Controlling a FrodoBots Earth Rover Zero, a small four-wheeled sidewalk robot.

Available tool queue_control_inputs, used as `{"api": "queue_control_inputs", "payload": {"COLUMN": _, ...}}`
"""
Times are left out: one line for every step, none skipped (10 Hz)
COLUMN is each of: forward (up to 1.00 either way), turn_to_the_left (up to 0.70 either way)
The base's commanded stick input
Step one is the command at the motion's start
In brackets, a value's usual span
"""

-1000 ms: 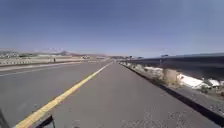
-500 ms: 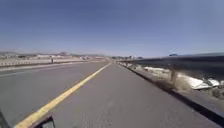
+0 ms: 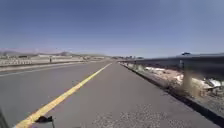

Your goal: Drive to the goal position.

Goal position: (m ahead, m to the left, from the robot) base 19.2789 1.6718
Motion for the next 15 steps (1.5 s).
{"api": "queue_control_inputs", "payload": {"forward": 0.85, "turn_to_the_left": 0.0}}
{"api": "queue_control_inputs", "payload": {"forward": 0.85, "turn_to_the_left": 0.0}}
{"api": "queue_control_inputs", "payload": {"forward": 0.85, "turn_to_the_left": 0.0}}
{"api": "queue_control_inputs", "payload": {"forward": 0.85, "turn_to_the_left": 0.0}}
{"api": "queue_control_inputs", "payload": {"forward": 0.85, "turn_to_the_left": 0.0}}
{"api": "queue_control_inputs", "payload": {"forward": 0.85, "turn_to_the_left": 0.0}}
{"api": "queue_control_inputs", "payload": {"forward": 0.85, "turn_to_the_left": 0.0}}
{"api": "queue_control_inputs", "payload": {"forward": 0.85, "turn_to_the_left": 0.0}}
{"api": "queue_control_inputs", "payload": {"forward": 0.85, "turn_to_the_left": 0.0}}
{"api": "queue_control_inputs", "payload": {"forward": 0.85, "turn_to_the_left": 0.0}}
{"api": "queue_control_inputs", "payload": {"forward": 0.85, "turn_to_the_left": 0.0}}
{"api": "queue_control_inputs", "payload": {"forward": 0.85, "turn_to_the_left": 0.0}}
{"api": "queue_control_inputs", "payload": {"forward": 0.85, "turn_to_the_left": 0.0}}
{"api": "queue_control_inputs", "payload": {"forward": 0.85, "turn_to_the_left": 0.0}}
{"api": "queue_control_inputs", "payload": {"forward": 0.85, "turn_to_the_left": 0.0}}
